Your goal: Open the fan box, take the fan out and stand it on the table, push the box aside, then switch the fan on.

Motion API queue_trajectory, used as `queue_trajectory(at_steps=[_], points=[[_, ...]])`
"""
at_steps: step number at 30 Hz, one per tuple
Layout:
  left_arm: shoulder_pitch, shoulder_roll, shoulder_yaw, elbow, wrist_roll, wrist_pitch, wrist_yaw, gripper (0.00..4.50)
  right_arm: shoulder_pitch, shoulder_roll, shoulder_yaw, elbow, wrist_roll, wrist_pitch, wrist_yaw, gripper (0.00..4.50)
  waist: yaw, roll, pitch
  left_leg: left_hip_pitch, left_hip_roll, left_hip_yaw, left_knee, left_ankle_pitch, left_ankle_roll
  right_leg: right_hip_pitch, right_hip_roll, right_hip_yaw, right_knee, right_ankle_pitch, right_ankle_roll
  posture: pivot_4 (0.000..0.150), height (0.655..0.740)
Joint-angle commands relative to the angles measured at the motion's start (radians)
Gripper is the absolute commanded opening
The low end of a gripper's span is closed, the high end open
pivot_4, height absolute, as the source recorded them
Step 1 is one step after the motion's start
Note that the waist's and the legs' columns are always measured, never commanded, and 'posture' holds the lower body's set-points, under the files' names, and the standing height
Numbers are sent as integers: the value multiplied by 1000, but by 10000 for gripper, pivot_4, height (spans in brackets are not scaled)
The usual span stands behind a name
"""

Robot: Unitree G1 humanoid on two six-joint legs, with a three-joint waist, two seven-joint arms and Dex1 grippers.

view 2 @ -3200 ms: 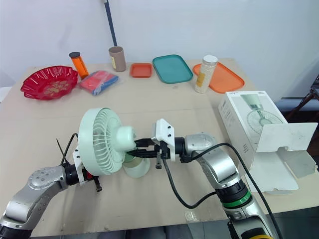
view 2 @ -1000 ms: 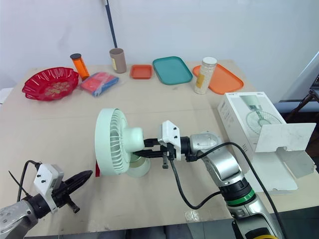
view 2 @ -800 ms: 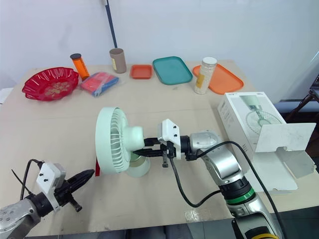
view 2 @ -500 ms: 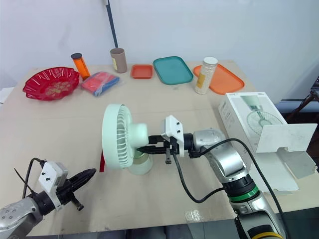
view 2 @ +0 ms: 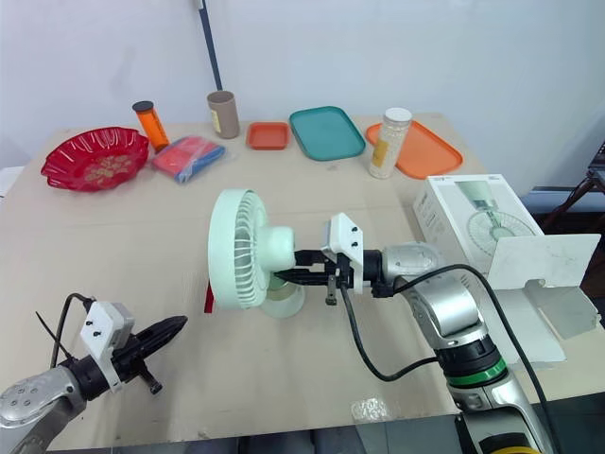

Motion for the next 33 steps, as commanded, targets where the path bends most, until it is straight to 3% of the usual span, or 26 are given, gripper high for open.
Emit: queue_trajectory(at_steps=[1,11,13,14,16,18,20,33], points=[[9,7,14,-12,-1,-29,-8,338,21,-13,-14,3,-13,-33,13,3536,0,0,0,0,0,0,0,0,0,0,0,0,0,0,0,1500,7400],[6,5,2,-11,4,-31,-8,338,10,-4,9,38,-30,-42,0,3536,0,0,0,1,0,0,0,0,0,1,0,0,0,0,0,1500,7400],[2,5,-1,-7,4,-35,-9,0,7,-3,8,44,-26,-35,-3,13972,0,0,0,1,0,0,0,0,0,1,0,0,0,0,0,1500,7400],[1,5,-2,-6,5,-36,-8,0,6,-3,7,45,-26,-35,-2,15884,0,0,0,1,0,0,0,0,0,1,0,0,0,0,0,1500,7400],[-1,5,-4,-3,5,-40,-9,0,7,-3,5,43,-28,-35,-1,25358,0,0,0,1,0,0,0,0,0,0,0,0,0,0,0,1500,7400],[-2,5,-4,-1,5,-42,-9,0,9,-3,3,41,-30,-38,2,36865,0,0,0,1,0,0,0,0,0,0,0,0,0,0,0,1500,7400],[-3,6,-4,1,5,-44,-11,0,11,-3,1,39,-32,-41,4,44527,0,0,0,0,0,0,0,0,0,0,0,0,0,0,0,1500,7400],[-9,10,4,3,6,-45,-15,0,21,-21,-22,30,-38,-57,12,44527,0,0,0,0,0,0,0,0,0,0,0,0,0,0,0,1500,7400]])
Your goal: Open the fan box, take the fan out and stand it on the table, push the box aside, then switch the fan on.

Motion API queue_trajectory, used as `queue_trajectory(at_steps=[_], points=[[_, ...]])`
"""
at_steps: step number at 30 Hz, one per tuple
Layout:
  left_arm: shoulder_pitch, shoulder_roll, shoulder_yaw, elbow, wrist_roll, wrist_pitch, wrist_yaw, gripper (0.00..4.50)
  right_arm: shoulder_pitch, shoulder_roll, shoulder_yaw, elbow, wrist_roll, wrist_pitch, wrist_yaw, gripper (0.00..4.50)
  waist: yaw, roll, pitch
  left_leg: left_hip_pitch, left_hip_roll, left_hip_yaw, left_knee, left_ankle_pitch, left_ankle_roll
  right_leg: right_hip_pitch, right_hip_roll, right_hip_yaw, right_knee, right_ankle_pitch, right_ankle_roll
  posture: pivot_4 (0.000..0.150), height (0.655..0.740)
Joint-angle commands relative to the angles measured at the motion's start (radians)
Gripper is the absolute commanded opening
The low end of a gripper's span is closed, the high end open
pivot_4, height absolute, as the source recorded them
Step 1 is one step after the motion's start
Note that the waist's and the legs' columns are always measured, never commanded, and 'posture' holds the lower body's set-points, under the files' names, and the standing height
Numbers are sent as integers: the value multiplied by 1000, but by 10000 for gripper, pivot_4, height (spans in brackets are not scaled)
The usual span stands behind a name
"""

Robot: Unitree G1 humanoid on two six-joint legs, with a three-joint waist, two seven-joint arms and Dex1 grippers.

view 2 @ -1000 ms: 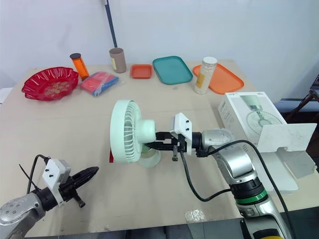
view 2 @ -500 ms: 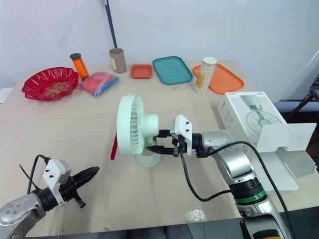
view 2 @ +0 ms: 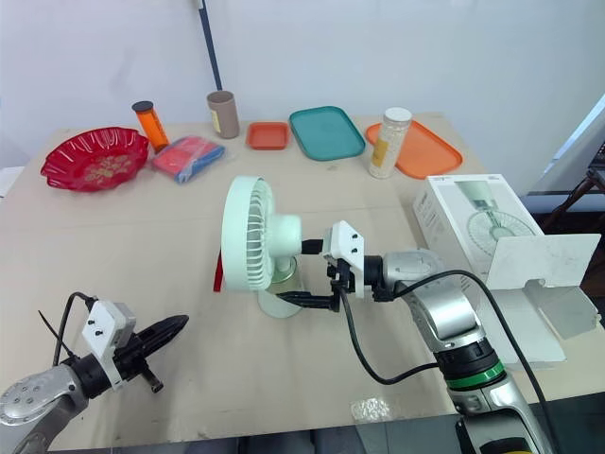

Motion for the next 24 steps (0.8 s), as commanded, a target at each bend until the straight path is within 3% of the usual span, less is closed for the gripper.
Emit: queue_trajectory(at_steps=[1,13,24], points=[[7,13,19,-18,-5,-23,-11,0,-1,-28,-39,-30,4,-15,11,44527,0,0,0,0,0,0,0,0,0,0,0,0,0,0,0,1500,7400],[-33,45,62,-3,-29,-15,-33,0,71,-121,-140,-105,30,26,-29,44527,4,0,0,-1,0,0,0,0,0,0,0,0,0,0,0,1500,7400],[4,129,193,-41,-95,6,-89,0,357,-236,-379,-377,112,171,-143,44527,12,0,0,-2,0,0,1,-1,1,0,0,0,-1,-1,1,1500,7400]])
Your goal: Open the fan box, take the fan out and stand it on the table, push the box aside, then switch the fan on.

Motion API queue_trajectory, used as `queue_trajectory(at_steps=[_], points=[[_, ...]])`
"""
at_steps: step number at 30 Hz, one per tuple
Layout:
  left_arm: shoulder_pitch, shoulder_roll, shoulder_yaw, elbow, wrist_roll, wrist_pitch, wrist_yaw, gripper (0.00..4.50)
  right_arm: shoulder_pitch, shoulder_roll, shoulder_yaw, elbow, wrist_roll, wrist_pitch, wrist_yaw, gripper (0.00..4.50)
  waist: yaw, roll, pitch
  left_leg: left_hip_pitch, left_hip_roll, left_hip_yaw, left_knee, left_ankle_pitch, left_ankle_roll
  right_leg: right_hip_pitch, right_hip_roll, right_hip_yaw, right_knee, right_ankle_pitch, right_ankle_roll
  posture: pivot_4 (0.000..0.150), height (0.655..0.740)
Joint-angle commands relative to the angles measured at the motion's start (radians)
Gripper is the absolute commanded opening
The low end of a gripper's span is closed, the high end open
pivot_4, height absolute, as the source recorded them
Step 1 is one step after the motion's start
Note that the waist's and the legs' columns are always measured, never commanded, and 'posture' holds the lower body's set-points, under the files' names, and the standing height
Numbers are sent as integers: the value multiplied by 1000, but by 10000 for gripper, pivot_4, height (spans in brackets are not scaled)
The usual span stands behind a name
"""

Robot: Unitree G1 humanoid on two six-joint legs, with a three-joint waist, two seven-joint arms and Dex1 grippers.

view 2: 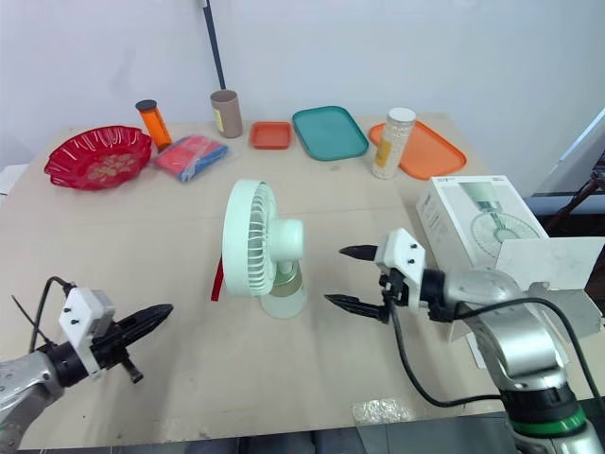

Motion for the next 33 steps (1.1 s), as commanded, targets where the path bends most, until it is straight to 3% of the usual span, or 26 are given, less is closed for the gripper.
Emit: queue_trajectory(at_steps=[1,10,16,33], points=[[21,34,62,-49,-31,5,-25,0,75,-23,-98,-126,43,34,-46,44527,0,0,0,0,0,0,0,0,0,0,0,0,0,0,0,1500,7400],[104,55,126,-94,-49,23,-44,0,269,-4,-250,-277,57,53,-151,44527,2,0,0,0,0,0,0,0,0,1,0,1,0,-2,1,1500,7400],[122,48,137,-78,-39,-1,-54,0,367,-9,-332,-280,30,-5,-142,44527,6,-1,0,0,0,1,0,-1,1,2,0,1,0,-3,1,1500,7400],[142,23,111,-84,-8,-80,-83,0,393,-22,-353,-242,21,-61,-128,44527,7,-1,0,-1,0,3,0,-1,2,4,1,3,0,-4,1,1500,7400]])
